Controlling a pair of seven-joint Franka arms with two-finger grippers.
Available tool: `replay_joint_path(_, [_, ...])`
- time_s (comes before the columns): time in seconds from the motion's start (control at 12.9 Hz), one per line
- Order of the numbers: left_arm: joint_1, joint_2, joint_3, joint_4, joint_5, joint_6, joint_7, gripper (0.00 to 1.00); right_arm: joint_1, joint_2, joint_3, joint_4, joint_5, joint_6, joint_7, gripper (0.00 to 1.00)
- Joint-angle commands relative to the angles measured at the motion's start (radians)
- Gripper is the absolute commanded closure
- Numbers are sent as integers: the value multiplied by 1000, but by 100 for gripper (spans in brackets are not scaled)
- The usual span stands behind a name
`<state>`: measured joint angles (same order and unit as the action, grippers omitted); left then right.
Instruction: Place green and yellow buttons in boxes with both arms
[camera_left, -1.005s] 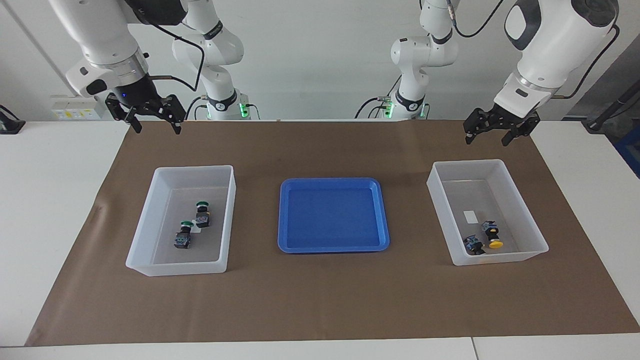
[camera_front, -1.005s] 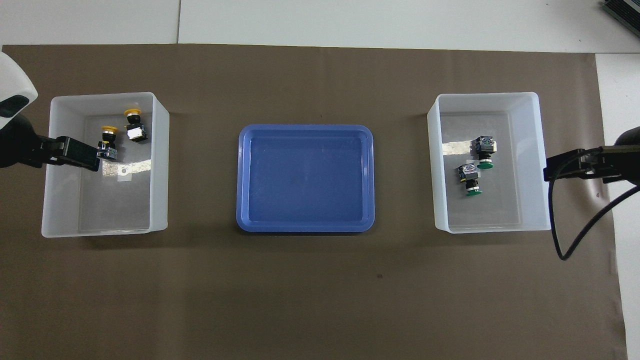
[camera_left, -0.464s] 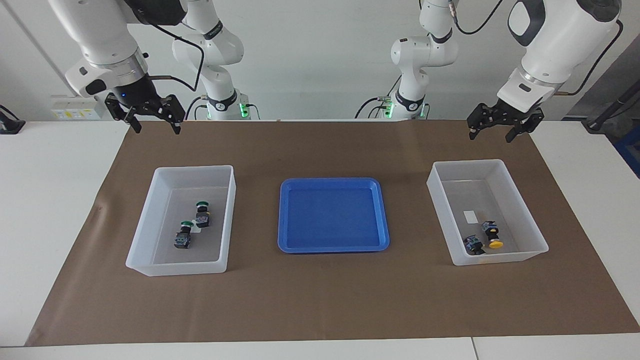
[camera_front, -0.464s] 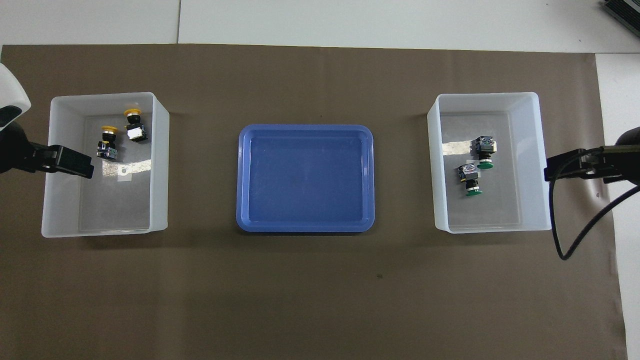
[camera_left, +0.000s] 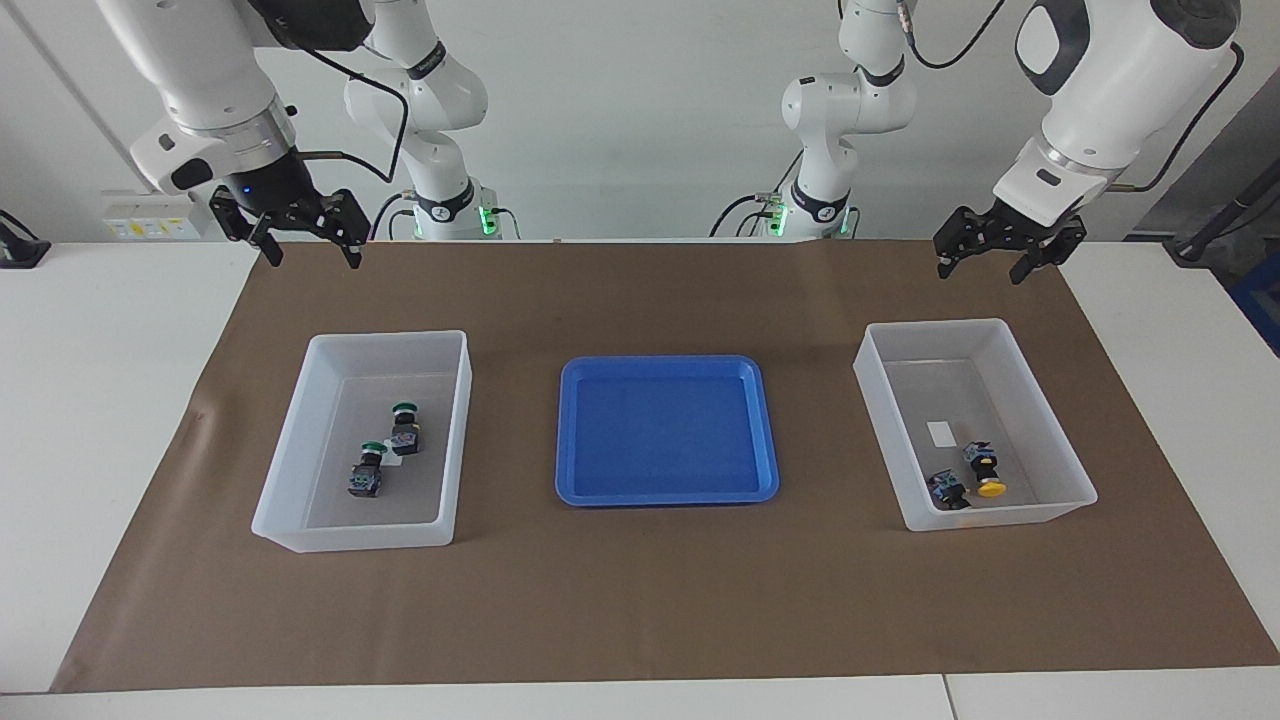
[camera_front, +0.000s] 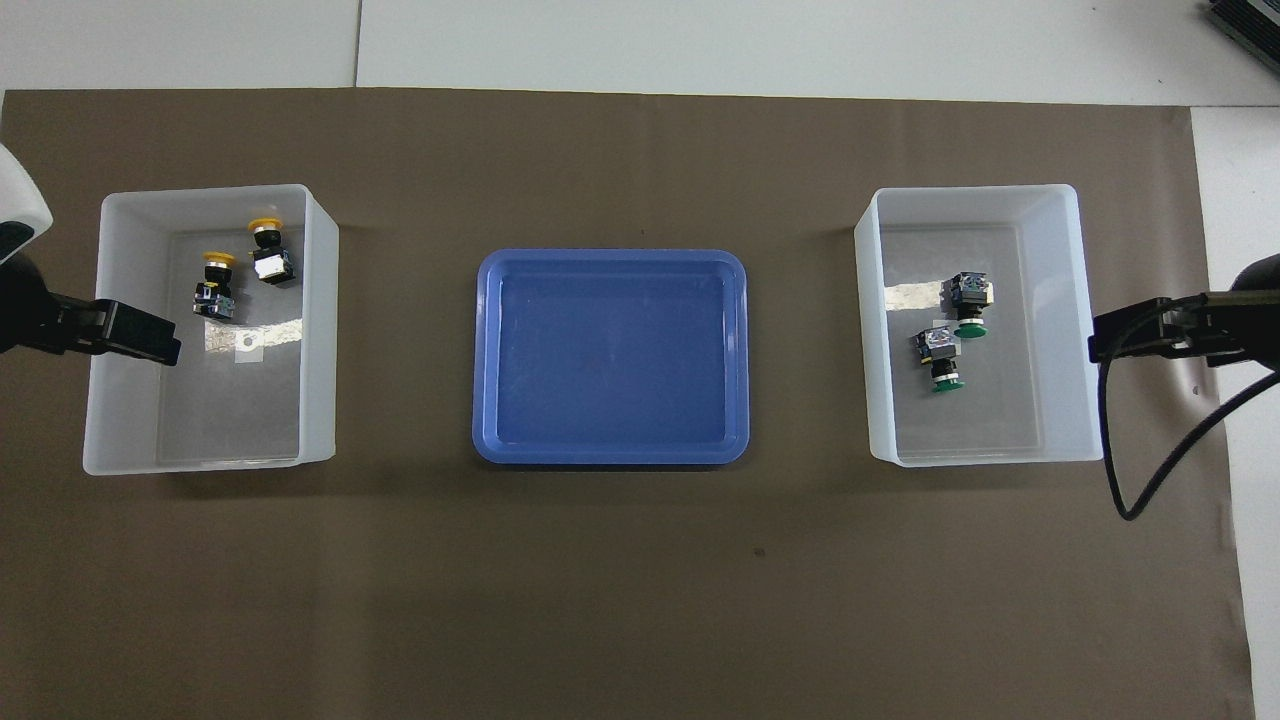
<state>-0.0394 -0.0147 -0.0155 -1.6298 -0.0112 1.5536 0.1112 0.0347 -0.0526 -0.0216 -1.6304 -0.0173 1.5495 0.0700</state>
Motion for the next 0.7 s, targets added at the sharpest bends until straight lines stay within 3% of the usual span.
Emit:
replay_joint_path(0.0, [7,-28,-1,-35,19,36,-11,0,-7,-1,2,6,5,-14,-21,0])
replay_joint_path(0.62, [7,-28,-3,-36,59,43,-39,0,-7,-6,2,0,5,-12,-21,0])
